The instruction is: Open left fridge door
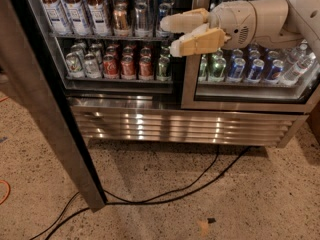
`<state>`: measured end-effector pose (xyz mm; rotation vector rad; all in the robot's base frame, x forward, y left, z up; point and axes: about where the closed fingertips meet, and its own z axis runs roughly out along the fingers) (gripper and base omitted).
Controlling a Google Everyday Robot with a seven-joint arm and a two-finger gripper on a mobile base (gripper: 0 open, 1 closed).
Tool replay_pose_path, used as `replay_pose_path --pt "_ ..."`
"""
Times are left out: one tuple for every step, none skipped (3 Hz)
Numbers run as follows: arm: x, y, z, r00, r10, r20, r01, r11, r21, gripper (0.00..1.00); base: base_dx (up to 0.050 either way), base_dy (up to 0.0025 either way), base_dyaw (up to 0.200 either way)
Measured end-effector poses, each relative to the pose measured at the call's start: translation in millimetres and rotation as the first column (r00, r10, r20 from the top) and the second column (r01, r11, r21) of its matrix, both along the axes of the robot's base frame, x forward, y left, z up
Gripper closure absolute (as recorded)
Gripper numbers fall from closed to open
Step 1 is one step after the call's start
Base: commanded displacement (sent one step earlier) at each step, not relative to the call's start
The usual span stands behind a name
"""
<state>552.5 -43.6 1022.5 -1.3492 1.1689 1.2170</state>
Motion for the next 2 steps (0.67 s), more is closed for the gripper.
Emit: replay_pose_path --pt "0.0 0.1 0.0 1.0 0.0 0.0 0.0 1.0 0.0 0.0 0.0 0.0 0.0" --pt "0.0 0.2 0.0 1.0 0.0 0.0 0.0 1.0 0.0 0.0 0.0 0.0 0.0"
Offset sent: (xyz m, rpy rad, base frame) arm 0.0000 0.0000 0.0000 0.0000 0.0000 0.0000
